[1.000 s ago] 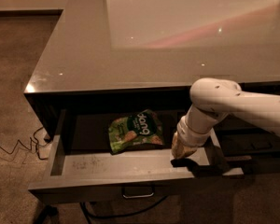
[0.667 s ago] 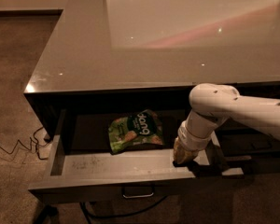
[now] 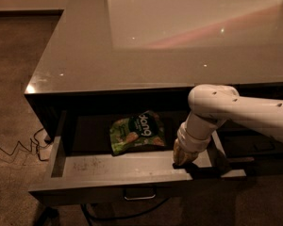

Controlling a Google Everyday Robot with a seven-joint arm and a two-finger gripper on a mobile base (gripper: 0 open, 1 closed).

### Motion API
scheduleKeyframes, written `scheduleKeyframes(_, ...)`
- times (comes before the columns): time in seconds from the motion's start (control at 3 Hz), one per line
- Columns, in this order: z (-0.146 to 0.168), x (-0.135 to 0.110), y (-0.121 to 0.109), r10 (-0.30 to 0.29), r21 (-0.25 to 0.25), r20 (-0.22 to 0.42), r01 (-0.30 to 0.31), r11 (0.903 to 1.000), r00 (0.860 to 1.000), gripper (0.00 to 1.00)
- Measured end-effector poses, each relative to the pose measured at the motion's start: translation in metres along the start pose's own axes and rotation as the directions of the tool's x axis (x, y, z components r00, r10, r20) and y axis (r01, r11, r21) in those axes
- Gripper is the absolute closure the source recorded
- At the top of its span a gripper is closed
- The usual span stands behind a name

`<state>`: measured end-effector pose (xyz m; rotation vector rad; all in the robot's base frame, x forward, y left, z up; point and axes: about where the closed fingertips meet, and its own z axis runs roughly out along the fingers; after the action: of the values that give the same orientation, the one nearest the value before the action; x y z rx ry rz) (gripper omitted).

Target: Open top drawer

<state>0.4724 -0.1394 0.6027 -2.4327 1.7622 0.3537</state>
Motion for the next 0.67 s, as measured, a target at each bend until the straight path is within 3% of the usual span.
scheduleKeyframes(0.67,0.001,0.006,0.032,0.030,0.005,-0.011,-0.030,0.9995,0.999,1.00)
